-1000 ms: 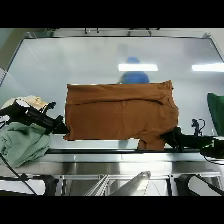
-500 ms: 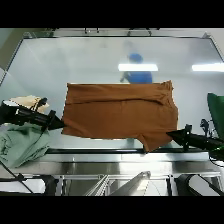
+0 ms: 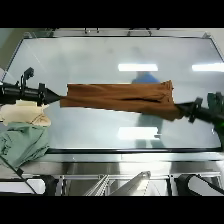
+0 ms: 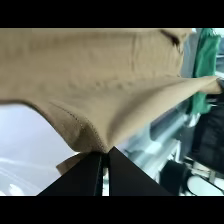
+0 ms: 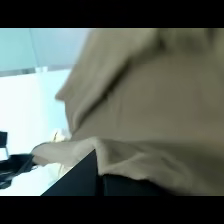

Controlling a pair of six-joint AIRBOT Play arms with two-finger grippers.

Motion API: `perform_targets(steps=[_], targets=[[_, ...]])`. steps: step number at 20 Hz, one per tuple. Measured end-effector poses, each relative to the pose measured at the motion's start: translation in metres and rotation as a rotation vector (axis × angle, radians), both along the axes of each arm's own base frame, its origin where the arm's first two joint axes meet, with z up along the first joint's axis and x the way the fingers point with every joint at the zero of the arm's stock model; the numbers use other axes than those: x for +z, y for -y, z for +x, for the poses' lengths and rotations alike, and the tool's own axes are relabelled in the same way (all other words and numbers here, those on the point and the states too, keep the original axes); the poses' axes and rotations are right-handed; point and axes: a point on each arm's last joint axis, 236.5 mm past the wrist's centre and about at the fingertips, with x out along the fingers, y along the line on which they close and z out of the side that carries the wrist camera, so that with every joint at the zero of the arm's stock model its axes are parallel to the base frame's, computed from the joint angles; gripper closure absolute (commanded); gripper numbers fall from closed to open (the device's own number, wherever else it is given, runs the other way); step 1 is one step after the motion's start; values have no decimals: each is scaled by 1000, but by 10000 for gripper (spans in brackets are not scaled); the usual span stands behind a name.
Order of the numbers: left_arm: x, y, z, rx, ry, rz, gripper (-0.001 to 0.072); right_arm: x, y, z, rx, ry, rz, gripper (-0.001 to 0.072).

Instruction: Fold the shirts.

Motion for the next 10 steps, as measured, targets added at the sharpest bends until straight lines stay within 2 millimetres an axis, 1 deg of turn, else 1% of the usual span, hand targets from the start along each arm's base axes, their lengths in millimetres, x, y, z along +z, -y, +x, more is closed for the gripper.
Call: perform_targets(steps=[1, 3, 5, 7, 9, 10], targets=[[-3, 1, 9, -5, -2, 7, 682, 2, 1, 18, 9, 18, -21, 694], [-15, 2, 28, -15, -13, 18, 682, 2, 1, 57, 42, 59, -64, 694], [-33, 3, 44, -20, -44, 17, 691, -6, -1, 90, 73, 90, -99, 688], [-52, 5, 53, -31, -89, 7, 700, -20, -5, 114, 102, 101, -118, 686], [-70, 5, 57, -40, -139, -9, 684, -37, -7, 127, 119, 95, -127, 685], [-77, 5, 58, -44, -167, -21, 637, -43, -6, 129, 128, 89, -137, 526]])
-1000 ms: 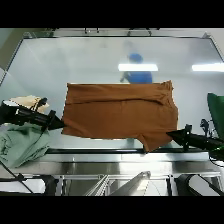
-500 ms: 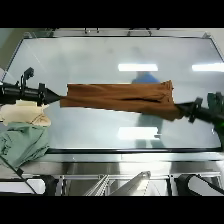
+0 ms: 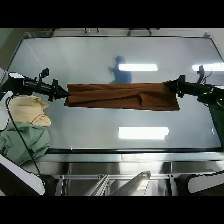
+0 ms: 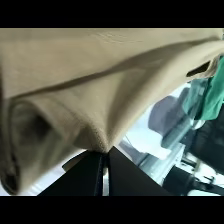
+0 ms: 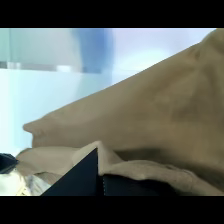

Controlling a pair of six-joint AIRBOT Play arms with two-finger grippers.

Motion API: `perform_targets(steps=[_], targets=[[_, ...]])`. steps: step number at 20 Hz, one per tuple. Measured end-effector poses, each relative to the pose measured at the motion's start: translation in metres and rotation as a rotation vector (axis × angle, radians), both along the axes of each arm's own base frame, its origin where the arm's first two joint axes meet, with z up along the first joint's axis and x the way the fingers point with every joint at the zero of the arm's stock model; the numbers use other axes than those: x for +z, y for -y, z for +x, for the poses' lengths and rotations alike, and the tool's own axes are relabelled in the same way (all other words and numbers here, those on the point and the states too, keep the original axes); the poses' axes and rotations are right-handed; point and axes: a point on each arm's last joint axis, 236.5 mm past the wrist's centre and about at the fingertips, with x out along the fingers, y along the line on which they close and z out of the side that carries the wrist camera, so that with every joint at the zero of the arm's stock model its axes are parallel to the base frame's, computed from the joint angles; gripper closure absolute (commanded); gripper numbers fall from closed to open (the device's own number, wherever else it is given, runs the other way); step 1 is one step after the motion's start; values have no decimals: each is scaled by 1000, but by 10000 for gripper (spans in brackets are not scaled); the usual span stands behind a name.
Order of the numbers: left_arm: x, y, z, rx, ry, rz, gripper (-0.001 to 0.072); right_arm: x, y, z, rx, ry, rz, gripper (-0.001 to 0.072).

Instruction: Fold the shirts.

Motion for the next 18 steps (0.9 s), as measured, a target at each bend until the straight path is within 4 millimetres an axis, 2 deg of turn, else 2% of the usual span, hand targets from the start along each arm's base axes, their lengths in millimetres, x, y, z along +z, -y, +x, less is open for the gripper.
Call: perform_targets(steps=[1, 2, 5, 7, 9, 10, 11, 12, 14, 16, 17, 18], targets=[[-4, -1, 0, -11, -16, -11, 462, -6, 1, 0, 10, -6, -15, 231], [-6, -4, 0, -19, -31, -21, 437, -10, 5, 0, 26, -5, -38, 111], [2, -16, 2, -34, -65, -46, 438, -8, 19, -10, 97, 19, -94, 111], [17, -28, 7, -28, -63, -47, 438, -5, 39, -16, 120, 24, -150, 109], [34, -39, 15, -13, -46, -39, 443, -12, 59, -24, 119, -23, -201, 53], [41, -42, 19, -10, -31, -31, 444, -19, 66, -29, 118, -55, -218, 53], [48, -41, 22, -12, -20, -26, 578, -27, 69, -33, 118, -97, -220, 53], [54, -37, 24, -21, -12, -22, 709, -36, 69, -38, 125, -138, -218, 53], [63, -22, 24, -52, 3, -14, 709, -53, 58, -44, 153, -206, -202, 53], [71, 3, 19, -106, 29, -11, 710, -62, 36, -46, 197, -238, -182, 56], [74, 17, 17, -132, 44, -9, 710, -64, 23, -45, 216, -242, -166, 136], [77, 33, 15, -158, 64, -5, 710, -66, 11, -42, 228, -243, -161, 337]])
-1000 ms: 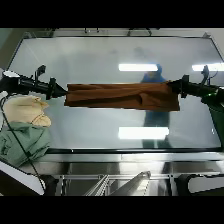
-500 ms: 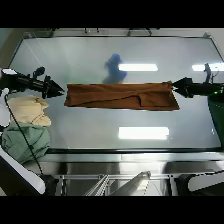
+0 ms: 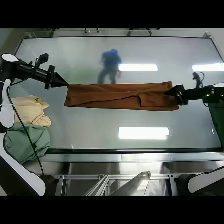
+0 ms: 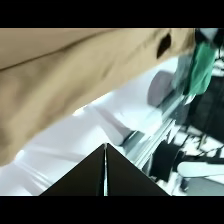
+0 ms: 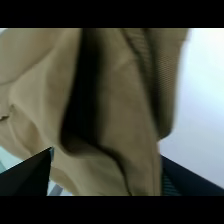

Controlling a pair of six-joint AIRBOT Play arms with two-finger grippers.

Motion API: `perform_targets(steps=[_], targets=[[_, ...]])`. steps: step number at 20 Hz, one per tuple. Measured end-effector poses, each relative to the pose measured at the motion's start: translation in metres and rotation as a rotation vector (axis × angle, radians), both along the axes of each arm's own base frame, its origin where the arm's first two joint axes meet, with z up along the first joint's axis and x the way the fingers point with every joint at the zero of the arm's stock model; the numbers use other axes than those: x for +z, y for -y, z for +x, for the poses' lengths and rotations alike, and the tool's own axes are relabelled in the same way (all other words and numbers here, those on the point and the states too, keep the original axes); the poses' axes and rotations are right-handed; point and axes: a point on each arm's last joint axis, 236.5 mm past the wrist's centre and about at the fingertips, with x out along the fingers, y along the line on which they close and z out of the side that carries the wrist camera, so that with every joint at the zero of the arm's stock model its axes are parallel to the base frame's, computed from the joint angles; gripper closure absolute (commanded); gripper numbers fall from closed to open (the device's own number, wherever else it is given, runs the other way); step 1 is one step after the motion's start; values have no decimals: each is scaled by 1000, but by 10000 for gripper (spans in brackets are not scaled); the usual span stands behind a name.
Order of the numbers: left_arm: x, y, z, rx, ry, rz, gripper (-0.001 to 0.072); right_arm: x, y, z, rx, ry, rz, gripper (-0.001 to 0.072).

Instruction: Fold the shirts.

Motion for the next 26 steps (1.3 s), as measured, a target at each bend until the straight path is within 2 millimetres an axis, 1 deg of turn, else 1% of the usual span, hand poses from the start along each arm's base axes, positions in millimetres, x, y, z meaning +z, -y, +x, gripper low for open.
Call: perform_targets(steps=[1, 2, 4, 6, 7, 8, 10, 13, 15, 16, 18, 19, 20, 21, 22, 23, 24, 25, 26], targets=[[2, 19, -2, -27, 28, 4, 710, -5, -11, 3, 8, -3, 0, 497], [1, 40, -4, -52, 52, 10, 710, -8, -17, 7, 9, 2, -6, 699], [-9, 81, -10, -101, 87, 39, 710, -6, -29, 17, -2, 18, 5, 695], [-30, 121, -16, -148, 116, 97, 710, -3, -32, 21, -4, 27, 12, 695], [-43, 138, -18, -171, 132, 132, 710, 2, -31, 22, -8, 35, 17, 695], [-58, 156, -20, -188, 145, 175, 711, 9, -30, 21, -5, 42, 27, 695], [-82, 189, -20, -220, 173, 237, 711, 27, -27, 19, 6, 62, 40, 695], [-107, 234, -20, -252, 204, 282, 711, 67, -25, 12, 37, 117, 54, 695], [-118, 257, -18, -247, 217, 293, 711, 99, -29, 4, 71, 162, 64, 694], [-122, 266, -18, -238, 221, 290, 710, 117, -34, -1, 91, 192, 65, 695], [-121, 283, -15, -203, 230, 265, 708, 149, -47, -9, 134, 250, 61, 695], [-116, 289, -16, -190, 223, 237, 708, 165, -59, -14, 165, 282, 58, 695], [-101, 296, -16, -178, 222, 181, 709, 178, -71, -19, 194, 309, 54, 695], [-73, 303, -16, -171, 233, 101, 709, 190, -86, -24, 230, 334, 52, 695], [-43, 305, -16, -171, 247, 29, 709, 199, -102, -27, 261, 353, 51, 695], [-13, 300, -16, -174, 260, -33, 709, 207, -119, -29, 285, 371, 48, 695], [20, 288, -12, -166, 289, -84, 709, 211, -138, -27, 306, 394, 31, 695], [53, 273, -7, -151, 326, -125, 709, 213, -158, -25, 330, 415, 11, 695], [88, 252, -3, -134, 365, -162, 709, 212, -179, -22, 351, 430, -5, 696]])
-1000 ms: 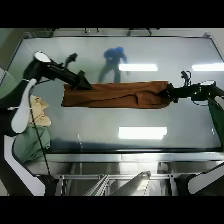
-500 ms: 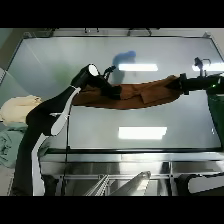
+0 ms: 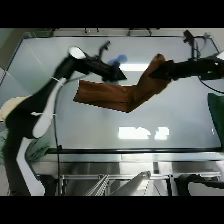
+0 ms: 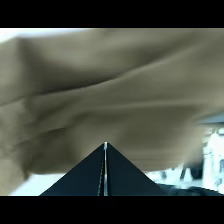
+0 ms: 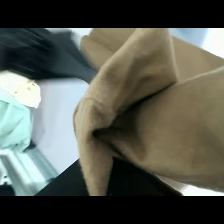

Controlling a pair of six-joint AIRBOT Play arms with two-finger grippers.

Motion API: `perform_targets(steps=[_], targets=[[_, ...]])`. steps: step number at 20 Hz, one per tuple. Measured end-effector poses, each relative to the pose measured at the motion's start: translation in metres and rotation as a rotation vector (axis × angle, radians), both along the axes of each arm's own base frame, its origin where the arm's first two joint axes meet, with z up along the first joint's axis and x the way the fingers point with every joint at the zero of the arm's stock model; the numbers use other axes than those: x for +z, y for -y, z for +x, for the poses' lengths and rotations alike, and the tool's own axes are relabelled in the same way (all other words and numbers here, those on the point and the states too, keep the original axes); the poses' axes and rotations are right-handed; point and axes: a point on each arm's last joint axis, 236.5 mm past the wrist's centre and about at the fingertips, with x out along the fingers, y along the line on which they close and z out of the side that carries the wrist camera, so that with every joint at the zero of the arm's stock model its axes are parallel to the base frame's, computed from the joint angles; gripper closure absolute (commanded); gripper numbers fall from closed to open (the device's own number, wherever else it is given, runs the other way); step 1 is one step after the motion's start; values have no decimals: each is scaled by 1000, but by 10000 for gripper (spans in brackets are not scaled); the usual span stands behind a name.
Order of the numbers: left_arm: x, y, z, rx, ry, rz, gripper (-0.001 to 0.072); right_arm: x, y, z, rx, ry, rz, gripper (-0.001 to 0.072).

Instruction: Fold the shirts.

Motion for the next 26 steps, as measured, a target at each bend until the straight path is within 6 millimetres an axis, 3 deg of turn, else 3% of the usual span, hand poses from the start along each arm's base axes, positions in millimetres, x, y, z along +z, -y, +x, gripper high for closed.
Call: perform_targets(steps=[2, 4, 6, 7, 8, 9, 10, 12, 14, 16, 18, 22, 25, 26], targets=[[50, -47, 6, 35, 66, -38, 709, -12, -47, 9, 43, 26, -54, 696], [89, -92, 8, 94, 118, -59, 708, -36, -98, 21, 91, 37, -139, 696], [109, -128, 5, 146, 141, -63, 708, -64, -150, 35, 133, 62, -236, 695], [113, -142, 3, 170, 148, -60, 708, -78, -173, 41, 146, 78, -274, 661], [114, -153, 0, 188, 148, -59, 708, -91, -195, 44, 154, 90, -297, 386], [113, -161, -2, 201, 144, -59, 708, -102, -215, 43, 159, 91, -298, 192], [108, -166, -6, 204, 130, -57, 708, -111, -230, 39, 160, 79, -281, 213], [95, -170, -11, 207, 97, -55, 708, -115, -253, 28, 158, 34, -200, 684], [78, -168, -18, 195, 61, -54, 708, -106, -261, 18, 174, 5, -129, 696], [64, -164, -25, 175, 31, -52, 708, -91, -251, 14, 189, -14, -100, 697], [54, -160, -31, 158, 13, -50, 707, -85, -225, 12, 195, -55, -141, 697], [42, -159, -43, 120, -13, -49, 707, -96, -130, 9, 146, -191, -351, 698], [42, -161, -56, 70, -26, -52, 707, -114, -60, 1, 46, -307, -416, 690], [42, -162, -59, 63, -29, -53, 707, -124, -41, -3, 3, -339, -422, 630]])
